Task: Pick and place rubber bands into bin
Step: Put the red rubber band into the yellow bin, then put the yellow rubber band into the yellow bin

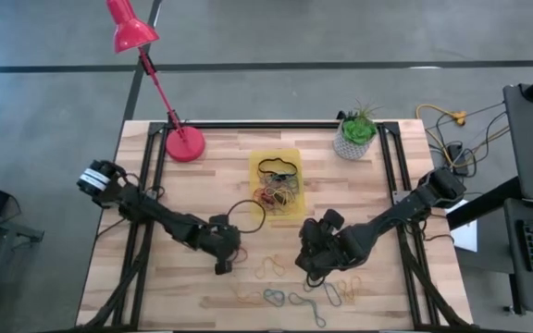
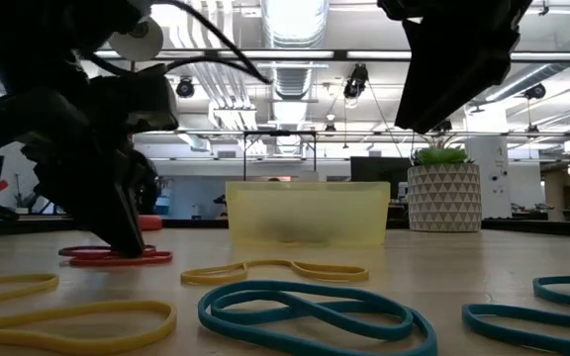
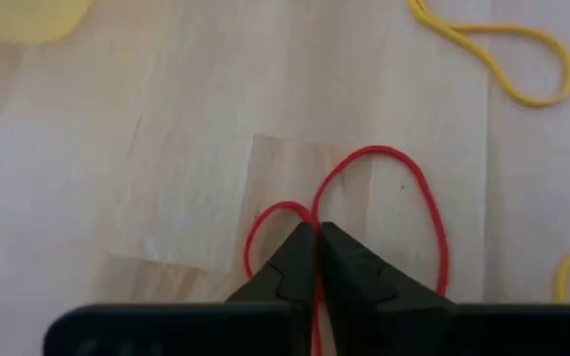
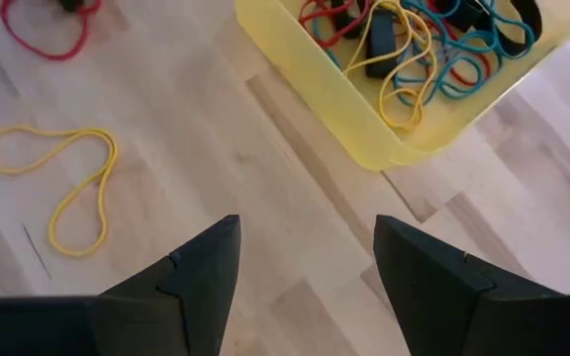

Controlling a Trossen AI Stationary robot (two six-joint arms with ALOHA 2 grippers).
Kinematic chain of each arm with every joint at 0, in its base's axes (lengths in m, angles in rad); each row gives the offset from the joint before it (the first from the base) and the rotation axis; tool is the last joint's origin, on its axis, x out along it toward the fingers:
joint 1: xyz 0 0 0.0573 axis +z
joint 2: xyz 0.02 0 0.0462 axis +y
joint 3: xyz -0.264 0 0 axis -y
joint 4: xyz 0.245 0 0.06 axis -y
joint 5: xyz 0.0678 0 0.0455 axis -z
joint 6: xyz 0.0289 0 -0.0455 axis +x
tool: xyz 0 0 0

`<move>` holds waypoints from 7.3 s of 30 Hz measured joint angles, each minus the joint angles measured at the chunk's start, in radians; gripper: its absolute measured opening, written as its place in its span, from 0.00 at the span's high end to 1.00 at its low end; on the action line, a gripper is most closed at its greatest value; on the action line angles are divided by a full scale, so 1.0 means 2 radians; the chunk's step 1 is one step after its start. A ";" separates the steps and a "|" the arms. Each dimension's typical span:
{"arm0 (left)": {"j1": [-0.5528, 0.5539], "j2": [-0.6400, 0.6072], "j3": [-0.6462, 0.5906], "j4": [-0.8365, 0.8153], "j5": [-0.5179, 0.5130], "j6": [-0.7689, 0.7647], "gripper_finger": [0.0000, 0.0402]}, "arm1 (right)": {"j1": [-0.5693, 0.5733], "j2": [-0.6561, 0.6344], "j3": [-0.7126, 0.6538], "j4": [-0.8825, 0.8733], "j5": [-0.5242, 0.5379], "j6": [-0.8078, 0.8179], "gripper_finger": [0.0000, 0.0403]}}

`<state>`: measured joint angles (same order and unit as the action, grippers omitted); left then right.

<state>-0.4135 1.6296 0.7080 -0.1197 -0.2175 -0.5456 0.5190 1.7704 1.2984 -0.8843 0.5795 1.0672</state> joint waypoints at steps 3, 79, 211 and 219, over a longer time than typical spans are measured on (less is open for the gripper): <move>0.029 -0.039 0.037 -0.068 -0.028 0.052 1.00 | 0.000 0.000 0.000 -0.001 0.000 0.000 0.46; 0.089 -0.046 0.260 -0.246 0.077 -0.025 0.44 | 0.155 0.067 -0.113 0.110 -0.366 0.475 0.91; 0.041 -0.036 0.184 -0.292 0.139 0.216 0.81 | 0.101 0.058 0.056 -0.119 -0.041 0.060 0.46; 0.032 0.007 0.166 -0.246 0.131 0.172 0.58 | 0.090 0.058 0.043 -0.117 -0.039 0.065 0.46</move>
<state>-0.3487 1.6435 1.0398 -0.6108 0.0455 -0.2016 0.6983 1.8874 1.3849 -1.1185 0.5008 1.1976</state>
